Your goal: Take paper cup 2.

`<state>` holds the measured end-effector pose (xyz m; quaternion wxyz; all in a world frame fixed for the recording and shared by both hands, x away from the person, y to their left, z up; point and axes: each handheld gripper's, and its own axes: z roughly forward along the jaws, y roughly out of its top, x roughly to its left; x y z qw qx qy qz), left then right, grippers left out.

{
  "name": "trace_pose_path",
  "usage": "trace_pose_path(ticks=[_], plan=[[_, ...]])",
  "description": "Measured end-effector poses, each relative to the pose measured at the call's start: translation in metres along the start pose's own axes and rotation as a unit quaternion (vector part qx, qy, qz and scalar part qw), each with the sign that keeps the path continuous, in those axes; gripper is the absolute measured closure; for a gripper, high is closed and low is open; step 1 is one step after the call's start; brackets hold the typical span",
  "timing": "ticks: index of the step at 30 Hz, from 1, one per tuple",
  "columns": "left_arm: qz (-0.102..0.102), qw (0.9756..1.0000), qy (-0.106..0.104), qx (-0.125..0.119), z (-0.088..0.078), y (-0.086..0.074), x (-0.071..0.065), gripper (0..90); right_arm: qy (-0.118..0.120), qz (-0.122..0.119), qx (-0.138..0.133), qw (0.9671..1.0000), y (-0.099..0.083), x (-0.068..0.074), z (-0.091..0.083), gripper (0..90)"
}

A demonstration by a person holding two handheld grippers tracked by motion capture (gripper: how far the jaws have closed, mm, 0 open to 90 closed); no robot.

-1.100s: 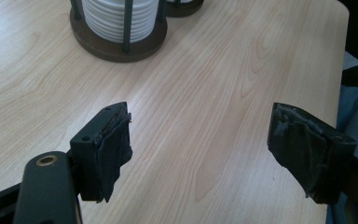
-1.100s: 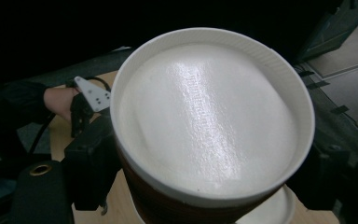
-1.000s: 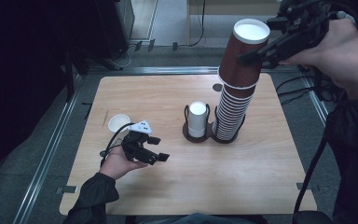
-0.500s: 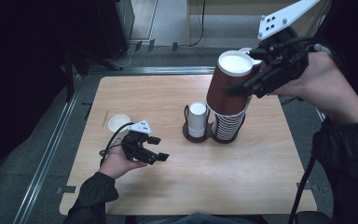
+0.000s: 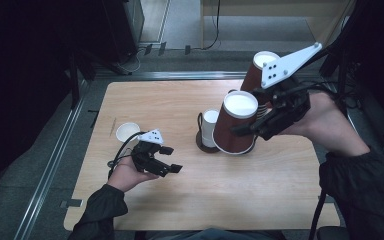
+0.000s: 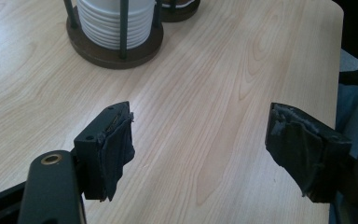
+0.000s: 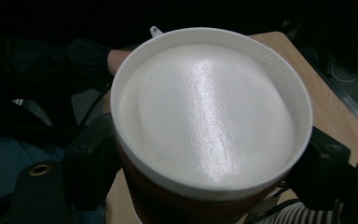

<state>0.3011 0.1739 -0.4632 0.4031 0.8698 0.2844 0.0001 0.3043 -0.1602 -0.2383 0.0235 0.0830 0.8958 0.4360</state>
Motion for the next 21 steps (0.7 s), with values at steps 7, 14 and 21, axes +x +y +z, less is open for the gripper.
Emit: trace_pose_path(ticks=[7, 14, 21], plan=[[0.009, 0.9999, 0.003, -0.003, 0.001, 0.000, -0.001, 22.7, 0.014, 0.000, 0.001, 0.9999, -0.023, 0.003, 0.023, 21.3], [0.014, 0.9998, 0.005, -0.010, 0.002, 0.001, -0.003, 22.8, 0.025, 0.008, 0.012, 0.9996, -0.052, 0.002, 0.052, 21.2], [0.030, 0.9995, -0.002, -0.010, 0.006, 0.002, -0.006, 22.8, 0.034, 0.010, 0.016, 0.9993, -0.080, 0.001, 0.077, 21.2]])
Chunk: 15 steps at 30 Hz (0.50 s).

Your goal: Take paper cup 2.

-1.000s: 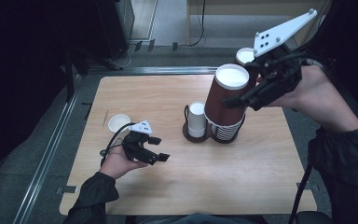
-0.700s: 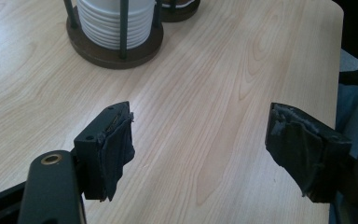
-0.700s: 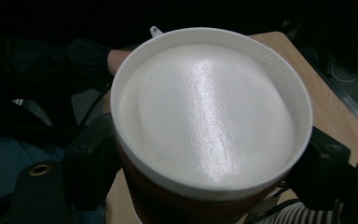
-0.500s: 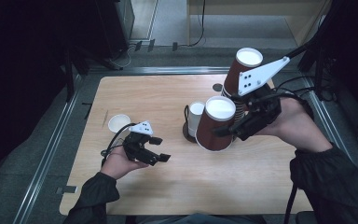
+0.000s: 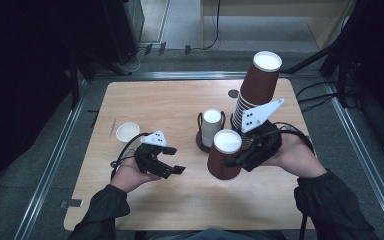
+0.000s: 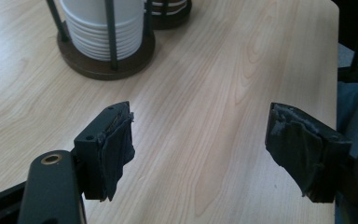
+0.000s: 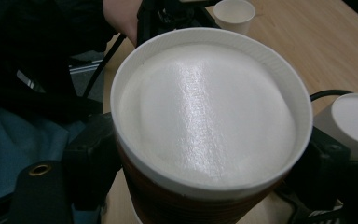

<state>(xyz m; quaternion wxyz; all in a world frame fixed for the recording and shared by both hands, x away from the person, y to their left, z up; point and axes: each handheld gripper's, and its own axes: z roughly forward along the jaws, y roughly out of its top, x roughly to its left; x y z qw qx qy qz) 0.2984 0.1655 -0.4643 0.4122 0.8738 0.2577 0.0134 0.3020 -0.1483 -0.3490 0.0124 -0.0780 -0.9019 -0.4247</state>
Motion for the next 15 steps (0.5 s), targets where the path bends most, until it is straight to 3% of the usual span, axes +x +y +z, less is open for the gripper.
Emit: trace_pose_path(ticks=[5, 15], plan=[[0.003, 1.0000, -0.005, -0.002, 0.003, 0.000, -0.002, 22.9, -0.003, 0.008, 0.006, 0.9999, -0.019, -0.006, 0.020, 21.3], [0.012, 0.9997, -0.020, -0.011, 0.010, 0.004, -0.006, 18.7, 0.005, 0.020, -0.009, 0.9997, -0.042, -0.016, 0.051, 21.2]])
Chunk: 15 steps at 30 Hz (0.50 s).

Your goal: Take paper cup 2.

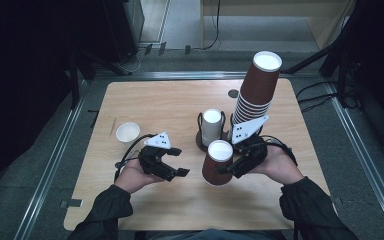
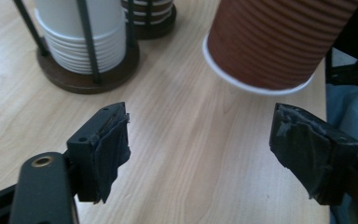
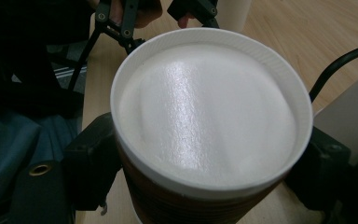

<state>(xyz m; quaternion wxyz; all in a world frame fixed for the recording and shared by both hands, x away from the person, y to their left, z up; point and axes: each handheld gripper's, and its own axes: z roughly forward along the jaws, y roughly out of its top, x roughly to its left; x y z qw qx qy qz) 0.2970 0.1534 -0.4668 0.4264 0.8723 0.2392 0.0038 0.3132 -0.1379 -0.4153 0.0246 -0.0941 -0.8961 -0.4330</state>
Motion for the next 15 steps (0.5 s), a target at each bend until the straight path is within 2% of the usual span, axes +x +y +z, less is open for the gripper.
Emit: trace_pose_path(ticks=[4, 9, 15], plan=[[-0.003, 1.0000, -0.007, 0.003, 0.004, 0.001, 0.000, 13.6, 0.000, 0.000, -0.015, 0.9999, -0.005, -0.002, 0.009, 21.2], [-0.010, 0.9998, -0.016, -0.010, 0.006, 0.002, -0.001, 12.3, 0.001, 0.007, -0.034, 0.9994, -0.011, -0.004, 0.019, 21.2], [-0.004, 0.9997, -0.024, -0.011, 0.012, 0.002, -0.005, 9.4, 0.004, 0.007, -0.040, 0.9992, -0.013, -0.008, 0.030, 21.2]])
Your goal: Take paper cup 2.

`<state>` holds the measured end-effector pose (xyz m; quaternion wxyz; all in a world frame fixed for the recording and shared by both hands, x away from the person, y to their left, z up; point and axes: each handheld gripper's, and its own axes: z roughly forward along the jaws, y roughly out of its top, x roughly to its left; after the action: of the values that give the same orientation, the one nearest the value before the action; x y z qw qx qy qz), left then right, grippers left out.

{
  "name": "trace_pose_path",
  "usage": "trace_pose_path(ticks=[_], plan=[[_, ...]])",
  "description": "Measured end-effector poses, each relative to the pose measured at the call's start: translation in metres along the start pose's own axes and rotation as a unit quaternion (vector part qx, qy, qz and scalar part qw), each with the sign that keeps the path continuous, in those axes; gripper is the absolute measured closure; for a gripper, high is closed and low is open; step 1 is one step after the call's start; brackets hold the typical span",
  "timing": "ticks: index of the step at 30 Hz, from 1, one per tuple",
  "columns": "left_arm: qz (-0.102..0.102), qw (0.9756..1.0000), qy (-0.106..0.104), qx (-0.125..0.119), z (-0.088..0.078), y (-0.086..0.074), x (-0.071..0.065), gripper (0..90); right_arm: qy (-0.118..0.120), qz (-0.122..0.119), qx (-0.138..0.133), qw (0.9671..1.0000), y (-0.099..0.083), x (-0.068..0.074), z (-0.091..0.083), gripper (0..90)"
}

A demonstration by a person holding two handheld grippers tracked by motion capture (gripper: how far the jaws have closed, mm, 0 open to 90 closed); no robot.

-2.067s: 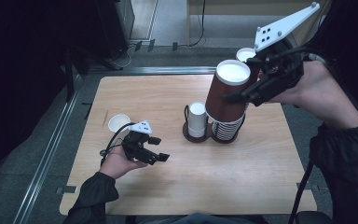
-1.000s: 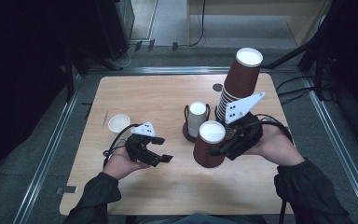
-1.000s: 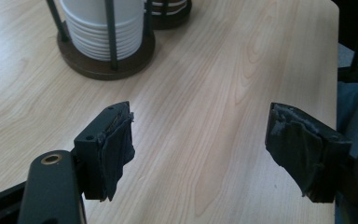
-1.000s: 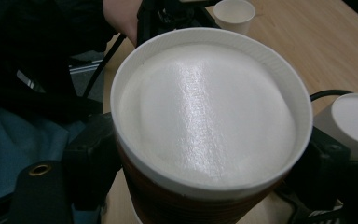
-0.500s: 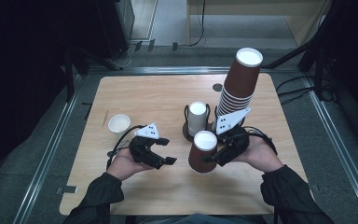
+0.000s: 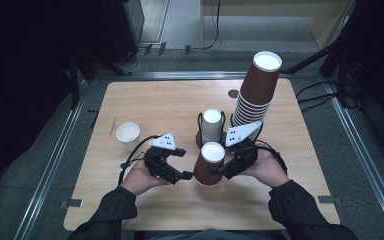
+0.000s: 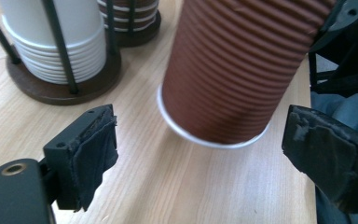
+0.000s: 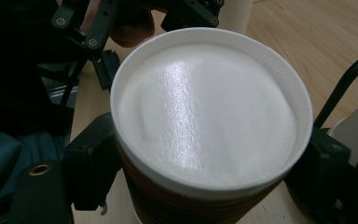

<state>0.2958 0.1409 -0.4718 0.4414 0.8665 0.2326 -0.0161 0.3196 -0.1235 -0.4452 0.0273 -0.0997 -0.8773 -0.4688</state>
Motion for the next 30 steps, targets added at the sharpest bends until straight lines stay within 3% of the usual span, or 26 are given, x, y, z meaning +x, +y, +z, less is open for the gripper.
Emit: trace_pose_path(ticks=[4, 11, 19, 25, 30], plan=[[0.010, 0.9998, -0.009, 0.016, 0.007, -0.001, -0.001, 7.1, 0.002, 0.003, -0.008, 1.0000, 0.000, -0.001, 0.005, 21.3], [0.016, 0.9997, -0.012, 0.015, 0.021, -0.002, -0.002, 1.5, 0.015, 0.000, -0.018, 0.9997, 0.003, -0.002, 0.014, 21.3], [0.015, 0.9998, -0.017, 0.001, 0.027, -0.004, -0.003, 1.4, 0.025, 0.000, -0.033, 0.9992, 0.008, -0.001, 0.018, 21.4], [0.019, 0.9995, -0.024, 0.003, 0.032, -0.003, -0.005, 1.3, 0.028, 0.002, -0.051, 0.9983, 0.013, 0.003, 0.017, 21.4], [0.023, 0.9995, -0.020, -0.001, 0.029, -0.003, -0.005, 6.0, 0.027, 0.005, -0.059, 0.9979, 0.012, 0.002, 0.016, 21.6]])
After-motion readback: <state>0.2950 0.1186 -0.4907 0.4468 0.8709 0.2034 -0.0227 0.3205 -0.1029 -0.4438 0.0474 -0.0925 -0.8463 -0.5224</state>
